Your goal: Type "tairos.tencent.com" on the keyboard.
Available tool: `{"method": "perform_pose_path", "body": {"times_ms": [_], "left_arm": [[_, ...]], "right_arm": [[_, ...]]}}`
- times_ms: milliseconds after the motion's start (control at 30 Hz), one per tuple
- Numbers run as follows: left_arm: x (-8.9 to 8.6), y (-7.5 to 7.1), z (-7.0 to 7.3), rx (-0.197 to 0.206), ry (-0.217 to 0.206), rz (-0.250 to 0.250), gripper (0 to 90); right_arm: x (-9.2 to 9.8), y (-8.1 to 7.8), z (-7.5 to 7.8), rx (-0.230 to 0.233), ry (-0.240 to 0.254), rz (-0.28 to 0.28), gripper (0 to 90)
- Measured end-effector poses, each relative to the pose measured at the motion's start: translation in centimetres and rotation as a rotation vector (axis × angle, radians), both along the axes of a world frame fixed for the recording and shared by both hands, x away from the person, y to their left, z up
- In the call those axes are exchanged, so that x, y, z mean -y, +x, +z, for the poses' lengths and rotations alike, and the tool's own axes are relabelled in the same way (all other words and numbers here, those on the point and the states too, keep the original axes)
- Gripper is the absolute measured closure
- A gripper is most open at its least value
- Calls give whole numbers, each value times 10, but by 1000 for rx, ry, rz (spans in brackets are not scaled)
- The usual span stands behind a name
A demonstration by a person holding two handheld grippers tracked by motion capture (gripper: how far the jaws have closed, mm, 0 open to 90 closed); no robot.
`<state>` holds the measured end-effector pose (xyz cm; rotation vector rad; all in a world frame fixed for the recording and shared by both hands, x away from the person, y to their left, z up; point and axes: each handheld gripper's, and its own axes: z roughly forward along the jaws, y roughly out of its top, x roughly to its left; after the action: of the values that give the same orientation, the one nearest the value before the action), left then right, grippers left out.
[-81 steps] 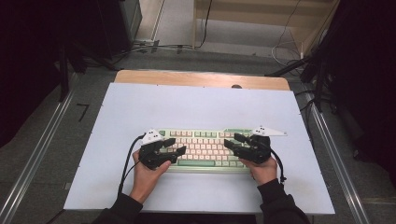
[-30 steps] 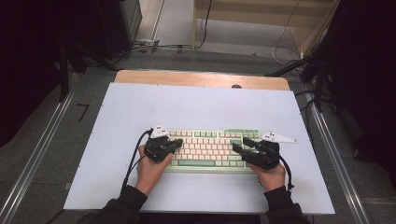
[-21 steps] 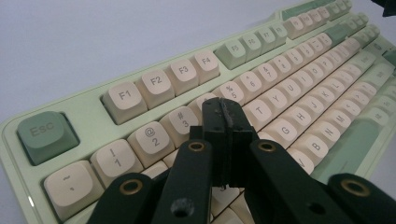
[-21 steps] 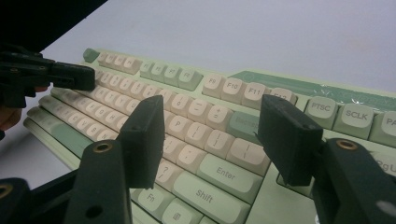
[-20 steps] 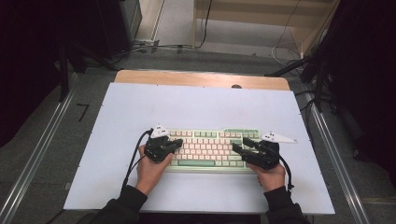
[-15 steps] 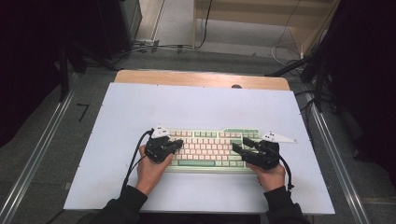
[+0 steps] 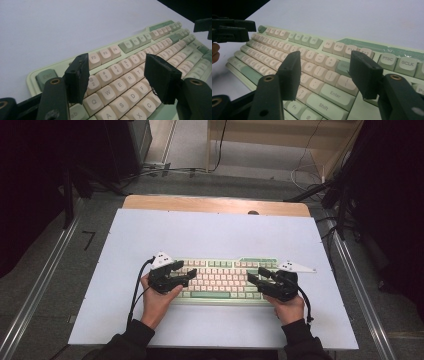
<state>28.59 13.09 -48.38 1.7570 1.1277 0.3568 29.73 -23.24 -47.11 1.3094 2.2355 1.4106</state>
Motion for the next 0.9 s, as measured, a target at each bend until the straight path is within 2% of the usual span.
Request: {"method": "perform_pose_path", "body": {"times_ms": [100, 200, 333, 500, 900], "left_arm": [[-5, -1, 0, -8, -36, 22, 359], [-10, -2, -1, -14, -43, 34, 359], [-14, -4, -2, -21, -48, 47, 359], [-20, -8, -2, -21, -50, 67, 360], [-35, -21, -4, -26, -51, 116, 361]], "right_arm": [[-5, -1, 0, 18, -16, 26, 601], [-13, -2, 0, 35, -41, 71, 762], [-29, -2, 0, 56, -72, 139, 875], [-46, -1, -1, 58, -82, 202, 876], [-68, 6, -4, 43, -81, 272, 876]]}}
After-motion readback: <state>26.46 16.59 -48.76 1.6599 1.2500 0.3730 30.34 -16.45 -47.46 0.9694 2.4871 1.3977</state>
